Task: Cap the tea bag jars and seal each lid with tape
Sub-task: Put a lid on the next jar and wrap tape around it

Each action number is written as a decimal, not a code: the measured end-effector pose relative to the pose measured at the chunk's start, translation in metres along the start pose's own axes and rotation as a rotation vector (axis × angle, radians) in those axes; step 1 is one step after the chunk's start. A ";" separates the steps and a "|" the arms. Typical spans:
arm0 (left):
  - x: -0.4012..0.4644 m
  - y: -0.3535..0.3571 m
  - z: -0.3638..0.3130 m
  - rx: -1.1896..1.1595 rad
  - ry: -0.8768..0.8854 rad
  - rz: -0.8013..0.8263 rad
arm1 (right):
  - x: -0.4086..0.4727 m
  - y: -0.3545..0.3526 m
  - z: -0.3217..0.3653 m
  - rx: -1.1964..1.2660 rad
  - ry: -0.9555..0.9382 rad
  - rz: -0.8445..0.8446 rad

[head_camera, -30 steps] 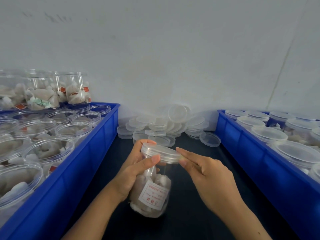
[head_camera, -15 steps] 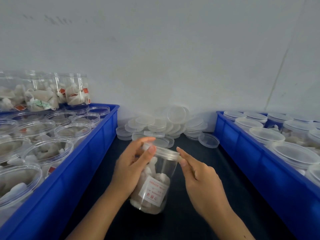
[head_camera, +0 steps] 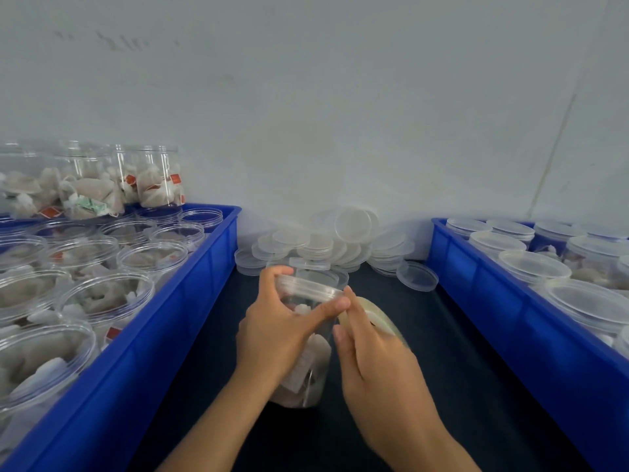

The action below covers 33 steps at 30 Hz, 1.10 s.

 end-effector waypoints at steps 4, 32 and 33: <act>0.010 -0.014 0.011 -0.251 0.006 0.110 | 0.000 -0.013 0.008 -0.134 0.012 0.009; 0.018 -0.017 0.035 -0.666 0.062 0.354 | 0.003 -0.020 -0.006 -0.356 0.077 -0.045; 0.018 -0.016 0.036 -0.671 0.060 0.363 | 0.003 -0.019 -0.006 -0.342 0.075 -0.043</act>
Point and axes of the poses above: each hand's wrist, its own x-axis towards the middle knuckle, its own y-axis out of the palm, z = x × y, the point moved 2 cm from there along x, towards the middle knuckle, and after that the axes turned 4 degrees about -y, right-handed, at the moved point
